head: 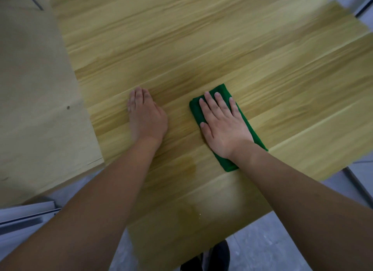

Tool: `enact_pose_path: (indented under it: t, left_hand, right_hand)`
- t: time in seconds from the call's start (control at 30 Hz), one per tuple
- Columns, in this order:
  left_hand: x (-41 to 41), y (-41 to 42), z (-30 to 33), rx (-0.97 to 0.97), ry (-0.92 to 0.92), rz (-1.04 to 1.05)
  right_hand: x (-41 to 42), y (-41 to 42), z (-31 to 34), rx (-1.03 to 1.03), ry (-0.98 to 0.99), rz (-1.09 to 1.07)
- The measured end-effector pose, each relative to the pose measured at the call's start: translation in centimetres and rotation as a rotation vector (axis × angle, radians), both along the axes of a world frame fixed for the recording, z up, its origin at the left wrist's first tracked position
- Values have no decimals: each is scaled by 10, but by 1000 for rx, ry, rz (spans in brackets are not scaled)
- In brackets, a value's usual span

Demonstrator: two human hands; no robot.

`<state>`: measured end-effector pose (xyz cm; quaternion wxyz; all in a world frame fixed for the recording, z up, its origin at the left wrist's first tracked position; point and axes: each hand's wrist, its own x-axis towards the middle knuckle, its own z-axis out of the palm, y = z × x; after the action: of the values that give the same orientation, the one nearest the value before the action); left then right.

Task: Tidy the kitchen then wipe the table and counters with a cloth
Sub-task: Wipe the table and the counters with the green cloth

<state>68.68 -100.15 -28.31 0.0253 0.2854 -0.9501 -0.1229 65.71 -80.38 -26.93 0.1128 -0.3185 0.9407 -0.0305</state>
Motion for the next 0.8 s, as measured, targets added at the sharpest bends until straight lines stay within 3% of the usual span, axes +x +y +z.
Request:
enact_pose_path:
  t: [0.8]
  left_hand:
    - [3,4,-2,-43,7,-4]
  right_hand:
    - [90,80,3,-10,-47,18]
